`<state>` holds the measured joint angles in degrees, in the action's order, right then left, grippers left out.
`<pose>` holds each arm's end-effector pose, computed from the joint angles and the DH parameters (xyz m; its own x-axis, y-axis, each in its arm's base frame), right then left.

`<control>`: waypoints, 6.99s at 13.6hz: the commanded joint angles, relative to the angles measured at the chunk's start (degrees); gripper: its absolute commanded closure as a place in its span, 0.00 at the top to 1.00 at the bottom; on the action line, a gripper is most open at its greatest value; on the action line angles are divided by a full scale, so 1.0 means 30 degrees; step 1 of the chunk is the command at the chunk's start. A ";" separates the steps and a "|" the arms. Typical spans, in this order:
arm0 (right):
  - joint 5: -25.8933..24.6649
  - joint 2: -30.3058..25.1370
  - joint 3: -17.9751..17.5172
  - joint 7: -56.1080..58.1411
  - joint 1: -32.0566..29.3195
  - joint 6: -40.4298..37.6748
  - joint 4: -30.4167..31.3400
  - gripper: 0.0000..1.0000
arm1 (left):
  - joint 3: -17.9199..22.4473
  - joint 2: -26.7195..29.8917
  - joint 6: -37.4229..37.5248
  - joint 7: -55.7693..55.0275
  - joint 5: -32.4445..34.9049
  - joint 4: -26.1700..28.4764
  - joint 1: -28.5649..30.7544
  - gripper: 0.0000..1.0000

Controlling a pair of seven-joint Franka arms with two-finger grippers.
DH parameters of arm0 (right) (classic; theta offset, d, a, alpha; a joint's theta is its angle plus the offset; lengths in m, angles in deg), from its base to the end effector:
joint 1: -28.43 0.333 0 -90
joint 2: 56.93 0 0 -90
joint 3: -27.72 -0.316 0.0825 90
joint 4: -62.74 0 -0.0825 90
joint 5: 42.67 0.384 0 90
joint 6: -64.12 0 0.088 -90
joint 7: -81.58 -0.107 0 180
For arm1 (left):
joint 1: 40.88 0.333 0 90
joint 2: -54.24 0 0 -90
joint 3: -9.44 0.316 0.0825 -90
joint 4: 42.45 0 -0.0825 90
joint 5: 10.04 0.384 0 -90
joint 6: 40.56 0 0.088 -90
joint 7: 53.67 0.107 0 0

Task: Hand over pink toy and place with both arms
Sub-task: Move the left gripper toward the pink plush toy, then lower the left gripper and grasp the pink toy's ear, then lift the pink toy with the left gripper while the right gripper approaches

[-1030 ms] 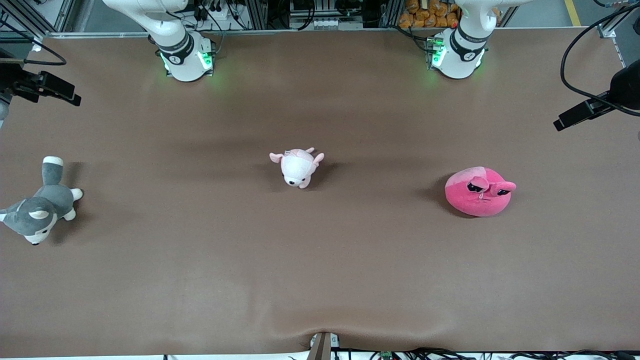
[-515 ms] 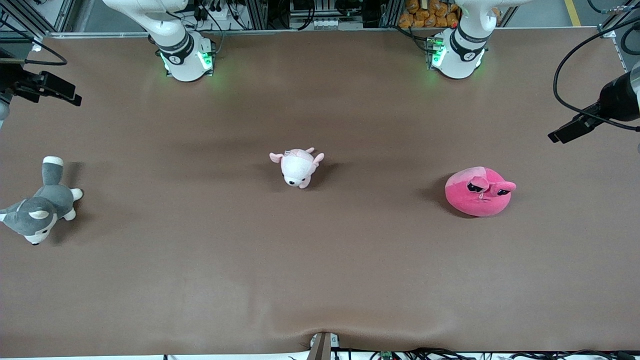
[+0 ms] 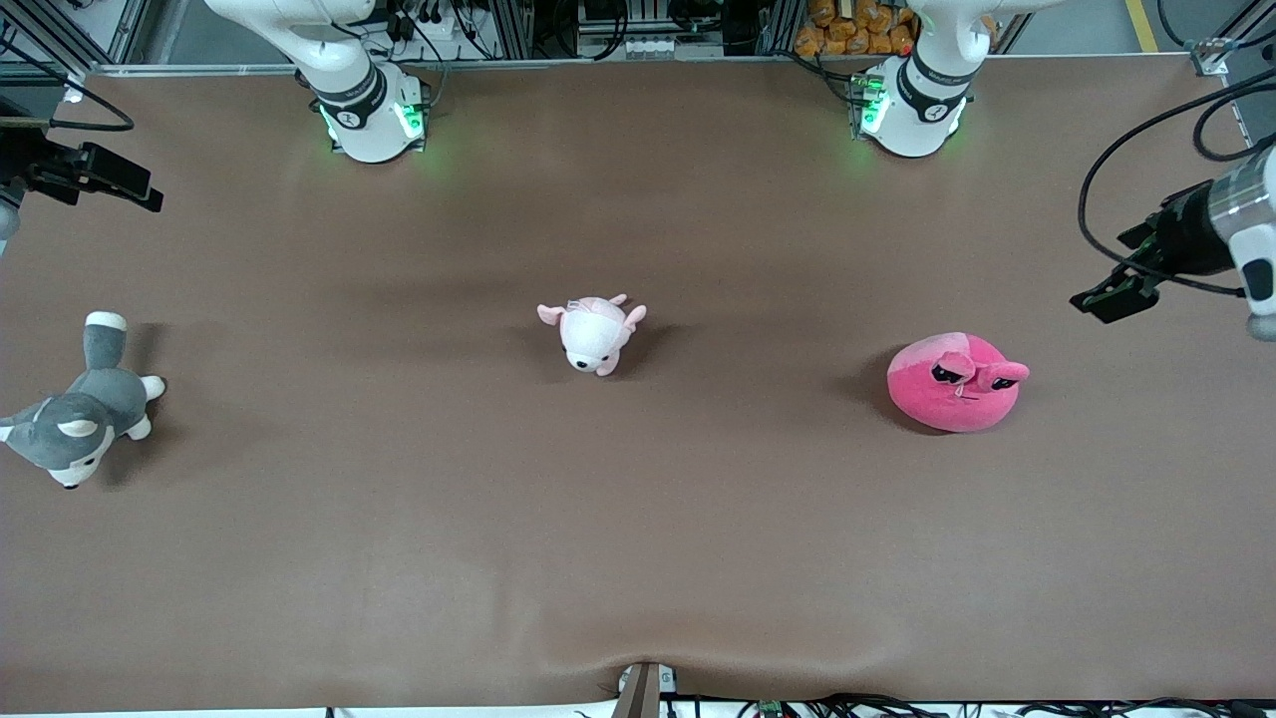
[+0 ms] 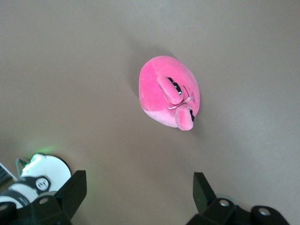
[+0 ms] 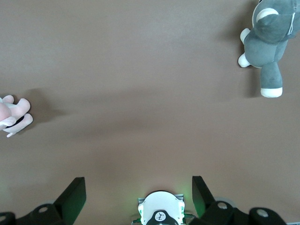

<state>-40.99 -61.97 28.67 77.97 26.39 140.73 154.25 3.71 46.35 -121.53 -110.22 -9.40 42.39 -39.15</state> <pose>0.5005 -0.0229 0.6406 0.9791 -0.1071 -0.1727 -0.1121 -0.9935 -0.0199 0.5757 -0.0350 0.5765 0.5963 0.7946 -0.1141 0.7768 -0.6070 -0.1681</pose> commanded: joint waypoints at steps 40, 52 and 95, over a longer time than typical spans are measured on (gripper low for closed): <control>0.0055 0.0157 -0.0201 -0.0027 -0.0053 0.0187 0.0198 1.00 | 0.0005 -0.0123 -0.9103 -0.6231 -0.3522 0.8663 0.2823 1.00; 0.0055 0.0187 -0.0230 -0.0232 0.0269 0.0217 0.0140 1.00 | 0.0005 -0.1824 -1.0306 -0.5556 -0.3961 0.8311 0.2912 1.00; 0.3798 0.1825 -0.0143 -0.5997 0.0826 0.0568 -0.0124 1.00 | -0.8022 -0.2291 -0.7632 -2.0547 -0.7594 -0.2733 -0.3793 0.00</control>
<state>-33.24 -58.14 27.91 64.20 29.25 142.62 154.95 -20.88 41.27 -141.49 -167.41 -33.14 36.45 -48.12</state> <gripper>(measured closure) 0.000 0.894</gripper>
